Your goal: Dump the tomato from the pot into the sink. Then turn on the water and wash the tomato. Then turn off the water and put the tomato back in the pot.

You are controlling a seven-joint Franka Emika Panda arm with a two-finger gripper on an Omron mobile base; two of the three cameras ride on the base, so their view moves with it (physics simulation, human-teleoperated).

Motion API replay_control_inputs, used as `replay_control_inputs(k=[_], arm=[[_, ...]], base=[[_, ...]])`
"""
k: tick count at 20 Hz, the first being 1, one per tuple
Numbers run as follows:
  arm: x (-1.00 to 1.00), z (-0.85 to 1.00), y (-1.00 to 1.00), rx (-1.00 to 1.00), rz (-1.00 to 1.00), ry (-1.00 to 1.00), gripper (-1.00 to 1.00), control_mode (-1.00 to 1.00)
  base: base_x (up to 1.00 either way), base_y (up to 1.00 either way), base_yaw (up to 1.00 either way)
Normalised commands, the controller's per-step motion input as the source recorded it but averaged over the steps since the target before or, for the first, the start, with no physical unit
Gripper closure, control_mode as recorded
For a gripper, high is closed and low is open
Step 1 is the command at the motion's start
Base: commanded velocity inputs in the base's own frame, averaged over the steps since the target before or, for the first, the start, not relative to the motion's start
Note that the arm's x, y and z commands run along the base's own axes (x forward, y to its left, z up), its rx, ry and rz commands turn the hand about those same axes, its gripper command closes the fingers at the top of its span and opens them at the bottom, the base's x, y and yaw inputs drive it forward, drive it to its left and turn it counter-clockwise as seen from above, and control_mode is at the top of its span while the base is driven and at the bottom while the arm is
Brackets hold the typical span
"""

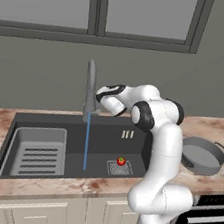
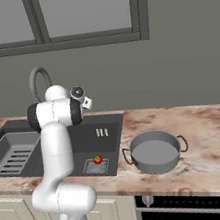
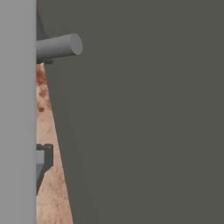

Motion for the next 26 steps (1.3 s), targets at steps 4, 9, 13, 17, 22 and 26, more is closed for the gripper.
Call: replay_control_inputs(k=[4,9,13,17,22,26], arm=[[0.0,0.31,-0.17,0.09,0.0,0.0,1.0,-1.0],[0.0,0.23,-0.22,0.07,0.0,0.0,1.0,-1.0],[0.01,0.12,-0.09,0.04,0.0,0.01,1.0,-1.0],[0.01,0.24,-0.02,0.04,0.0,0.01,1.0,-1.0],[0.01,0.45,-0.02,0.04,0.0,0.0,1.0,-1.0],[0.0,0.28,-0.14,0.01,0.0,0.01,1.0,-1.0]], base=[[0.0,0.0,0.0],[0.0,0.0,0.0],[0.0,0.0,0.0],[0.0,0.0,0.0],[0.0,0.0,0.0],[0.0,0.0,0.0]])
